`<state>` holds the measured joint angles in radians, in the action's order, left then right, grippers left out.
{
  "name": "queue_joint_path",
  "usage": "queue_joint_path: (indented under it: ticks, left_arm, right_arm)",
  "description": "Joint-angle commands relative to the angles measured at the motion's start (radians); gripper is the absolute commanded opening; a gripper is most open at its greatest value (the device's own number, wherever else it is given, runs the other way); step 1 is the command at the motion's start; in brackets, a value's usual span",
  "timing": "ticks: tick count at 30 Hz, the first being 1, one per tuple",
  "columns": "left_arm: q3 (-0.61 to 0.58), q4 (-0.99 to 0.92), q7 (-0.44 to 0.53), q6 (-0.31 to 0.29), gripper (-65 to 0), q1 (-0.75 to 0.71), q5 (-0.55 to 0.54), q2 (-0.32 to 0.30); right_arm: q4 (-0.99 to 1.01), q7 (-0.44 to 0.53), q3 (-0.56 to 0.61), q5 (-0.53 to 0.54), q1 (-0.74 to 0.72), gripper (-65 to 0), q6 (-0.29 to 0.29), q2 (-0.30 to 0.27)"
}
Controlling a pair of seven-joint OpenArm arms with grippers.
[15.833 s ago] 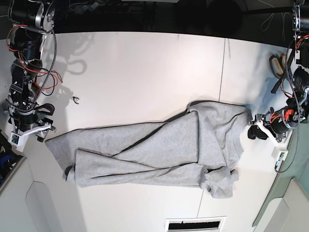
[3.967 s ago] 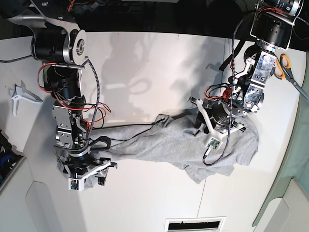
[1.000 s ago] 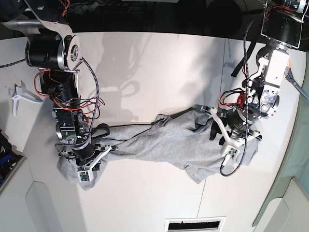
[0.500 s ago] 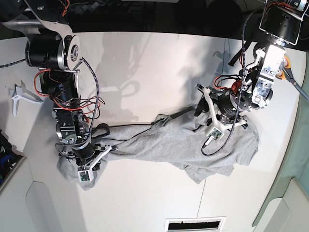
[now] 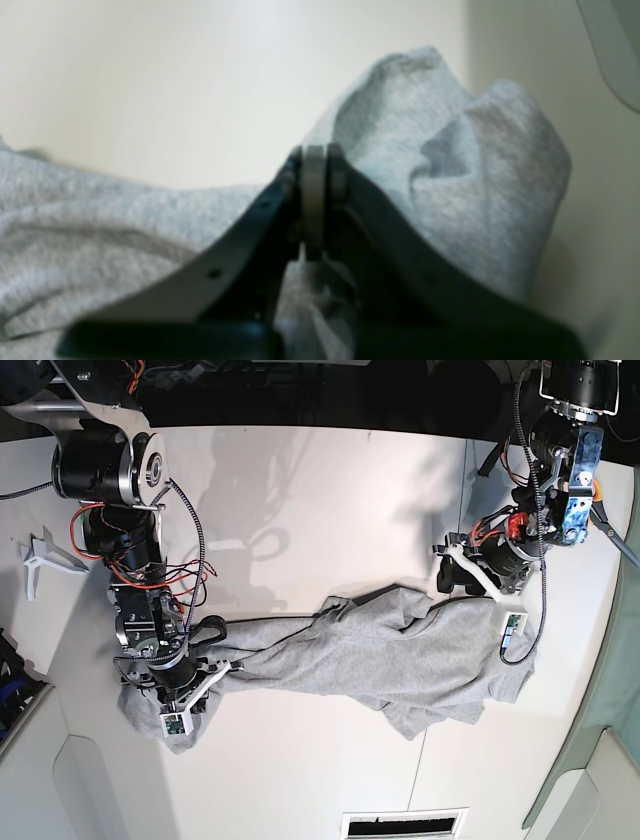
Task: Layout the t-shirt on the table in an organized manner, then fold the t-shirt properly
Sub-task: 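Open the left gripper and lift it off the shirt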
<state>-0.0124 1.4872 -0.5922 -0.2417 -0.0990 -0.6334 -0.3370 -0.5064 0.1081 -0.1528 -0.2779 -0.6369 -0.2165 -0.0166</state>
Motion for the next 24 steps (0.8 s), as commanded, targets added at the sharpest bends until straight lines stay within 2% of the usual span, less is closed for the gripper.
queue_joint_path:
  ticks: [1, 3, 6, 8, 11, 17, 24]
  left_arm:
    - [0.029, 0.017, 0.002, -0.03, -30.0, 0.002, -0.052, 0.007]
    - [0.07, 0.017, -0.011, -0.052, -30.0, -0.013, -0.113, 0.028]
    - [0.074, 0.017, -0.006, -0.052, -30.0, -0.017, -0.144, 0.049]
    - [0.074, 0.015, 0.011, -0.05, -30.0, -0.015, -0.14, 0.065]
    - [0.075, -0.029, 0.02, -0.014, -30.0, 0.005, -0.119, 0.089]
    - [0.08, -0.166, 0.047, -0.013, -30.0, 0.057, -0.11, 0.129]
    - [0.079, -0.174, 0.059, -0.016, -30.0, 0.072, -0.103, 0.153]
  right_arm:
    - [-0.019, 0.027, 0.0, 0.004, -0.033, -65.0, 0.0, -0.004]
    - [-0.019, 0.027, 0.0, 0.004, -0.033, -65.0, -0.001, -0.003]
    - [-0.019, 0.026, 0.0, 0.004, -0.03, -65.0, -0.001, -0.003]
    - [-0.019, 0.023, 0.0, 0.004, -0.028, -65.0, -0.006, -0.003]
    - [-0.019, 0.024, 0.0, 0.004, -0.027, -65.0, -0.026, -0.003]
    - [-0.019, 0.024, 0.0, 0.004, -0.021, -65.0, -0.027, -0.003]
    - [-0.019, 0.024, 0.0, 0.004, -0.014, -65.0, -0.027, -0.003]
